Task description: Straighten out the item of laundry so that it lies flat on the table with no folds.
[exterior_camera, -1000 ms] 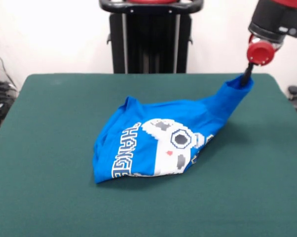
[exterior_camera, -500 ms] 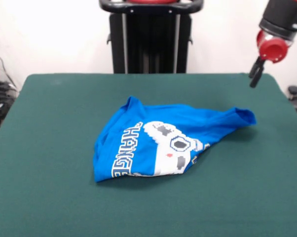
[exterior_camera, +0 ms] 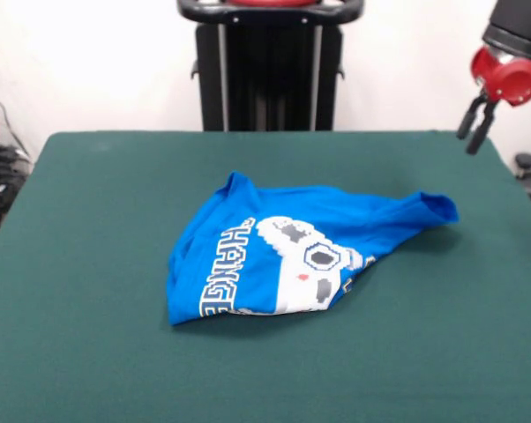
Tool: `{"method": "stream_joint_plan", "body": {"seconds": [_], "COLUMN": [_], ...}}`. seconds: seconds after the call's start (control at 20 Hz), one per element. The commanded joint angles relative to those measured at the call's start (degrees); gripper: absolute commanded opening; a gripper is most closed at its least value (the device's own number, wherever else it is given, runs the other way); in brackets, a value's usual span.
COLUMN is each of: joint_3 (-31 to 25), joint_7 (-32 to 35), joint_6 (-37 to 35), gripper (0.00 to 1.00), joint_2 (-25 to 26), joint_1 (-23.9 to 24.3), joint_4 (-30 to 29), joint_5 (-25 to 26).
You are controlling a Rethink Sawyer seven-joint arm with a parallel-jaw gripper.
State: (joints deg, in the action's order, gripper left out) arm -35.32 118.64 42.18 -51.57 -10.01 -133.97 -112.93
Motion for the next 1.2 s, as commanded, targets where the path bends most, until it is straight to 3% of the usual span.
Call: {"method": "stream_joint_plan", "body": {"seconds": [0.05, 0.2, 0.4, 0.7, 0.75, 0.85, 1.05, 1.2], "joint_3": [-0.4, -0.9, -2.3, -3.1, -3.9, -6.7, -8.6, -11.0], "joint_7": [-18.7, -30.6, -45.4, -51.7, -52.2, -56.6, -65.7, -68.0], "joint_6": [1.8, 0.0, -1.4, -5.3, -6.4, -4.1, -1.7, 0.7], "gripper": [1.0, 1.0, 1.0, 1.0, 1.0, 1.0, 1.0, 1.0], "joint_2": [5.1, 6.8, 7.7, 6.6, 6.0, 3.7, 5.3, 5.3], "joint_1": [0.9, 3.7, 6.5, 9.3, 9.9, 10.8, 15.2, 17.4], "joint_4": [-4.7, -5.2, -6.1, -7.5, -7.9, -8.2, -3.5, -0.2], "joint_5": [3.9, 7.9, 8.3, 9.3, 8.5, 1.2, -0.6, -3.7]}}
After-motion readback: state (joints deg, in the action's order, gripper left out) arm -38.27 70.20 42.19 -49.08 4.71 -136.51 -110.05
